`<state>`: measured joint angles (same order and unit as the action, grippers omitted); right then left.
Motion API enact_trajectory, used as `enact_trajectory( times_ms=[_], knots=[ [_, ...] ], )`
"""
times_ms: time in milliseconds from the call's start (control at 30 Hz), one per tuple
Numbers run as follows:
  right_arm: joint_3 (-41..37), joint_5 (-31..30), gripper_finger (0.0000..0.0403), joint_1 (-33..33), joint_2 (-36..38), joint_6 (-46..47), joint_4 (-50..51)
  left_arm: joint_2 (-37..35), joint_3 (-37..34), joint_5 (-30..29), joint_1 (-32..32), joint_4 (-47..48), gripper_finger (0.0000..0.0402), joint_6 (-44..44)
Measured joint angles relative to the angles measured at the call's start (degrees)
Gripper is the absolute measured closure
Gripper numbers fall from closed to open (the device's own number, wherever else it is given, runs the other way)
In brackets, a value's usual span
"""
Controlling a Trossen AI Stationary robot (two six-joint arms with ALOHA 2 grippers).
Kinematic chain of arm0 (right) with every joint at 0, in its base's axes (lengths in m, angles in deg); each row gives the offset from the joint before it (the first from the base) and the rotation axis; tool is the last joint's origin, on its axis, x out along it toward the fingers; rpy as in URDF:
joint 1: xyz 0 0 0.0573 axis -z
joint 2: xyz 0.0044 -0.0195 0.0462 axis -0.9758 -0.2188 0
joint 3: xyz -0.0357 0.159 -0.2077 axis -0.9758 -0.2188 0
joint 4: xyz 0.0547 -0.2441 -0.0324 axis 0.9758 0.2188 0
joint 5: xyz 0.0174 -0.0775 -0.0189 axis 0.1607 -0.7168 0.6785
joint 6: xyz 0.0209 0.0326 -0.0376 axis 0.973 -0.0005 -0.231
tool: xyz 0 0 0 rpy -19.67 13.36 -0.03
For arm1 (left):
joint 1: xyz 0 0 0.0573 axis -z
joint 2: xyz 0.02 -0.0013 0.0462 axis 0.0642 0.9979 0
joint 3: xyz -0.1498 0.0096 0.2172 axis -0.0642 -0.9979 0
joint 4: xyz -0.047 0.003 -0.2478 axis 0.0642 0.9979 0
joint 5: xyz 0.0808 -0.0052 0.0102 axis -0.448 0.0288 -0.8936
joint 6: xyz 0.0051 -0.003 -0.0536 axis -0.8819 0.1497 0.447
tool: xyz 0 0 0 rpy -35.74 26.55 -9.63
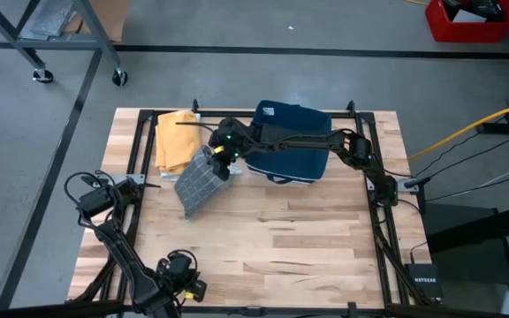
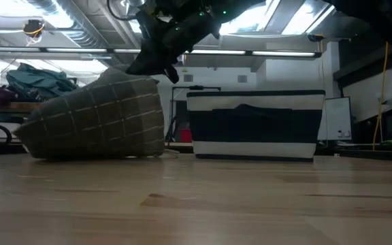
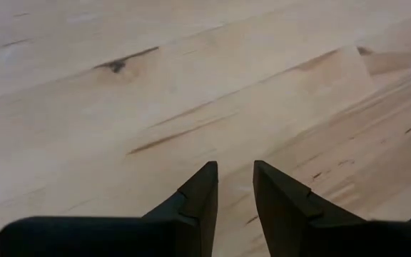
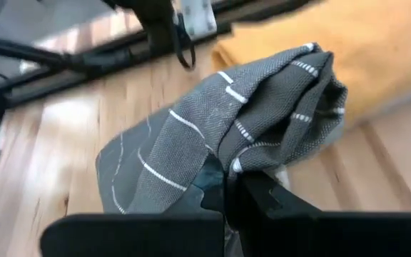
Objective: Fold towel
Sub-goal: Stack the gray patterned towel on top of the yellow towel
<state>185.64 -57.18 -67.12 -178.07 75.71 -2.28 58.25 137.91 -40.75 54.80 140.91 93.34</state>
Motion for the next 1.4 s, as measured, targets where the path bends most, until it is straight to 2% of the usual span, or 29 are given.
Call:
enact_trajectory(
  times_ms=[167, 300, 433, 633, 1033, 1167, 1400],
  knots=[
    [0.02, 2.38, 0.0391, -0.90, 0.05, 1.60, 11.07, 0.00, 0.00, 0.03, 0.03, -0.03, 0.0318, 0.00],
    [-1.64, 1.97, 0.0391, -2.68, 0.07, -0.33, 17.79, 0.00, 0.00, 0.00, -0.02, -0.05, 0.0318, 0.25],
    [-4.95, 1.36, 0.0391, -4.32, 0.07, -1.65, 17.30, 0.00, 0.00, -1.84, -0.38, -0.41, 0.0318, 0.55],
    [-7.02, 0.62, 0.0391, -5.42, 0.25, -1.82, 16.68, -1.47, 0.00, -8.33, -0.33, -2.87, 0.0318, 0.90],
    [-7.20, 1.89, 0.0391, -6.64, 0.29, -0.46, 20.75, -2.71, 0.04, -6.48, -1.65, -13.25, 0.0318, -5.08],
    [-7.37, 3.38, 0.0391, -6.91, 0.05, -0.14, 23.54, -2.71, 0.04, -6.22, -1.57, -13.12, 0.0318, 0.75],
    [-7.48, 3.78, 0.0391, -6.89, -0.08, -2.69, 29.68, -2.69, 0.02, -6.26, -1.59, -13.62, 0.0318, 1.73]
  ],
)
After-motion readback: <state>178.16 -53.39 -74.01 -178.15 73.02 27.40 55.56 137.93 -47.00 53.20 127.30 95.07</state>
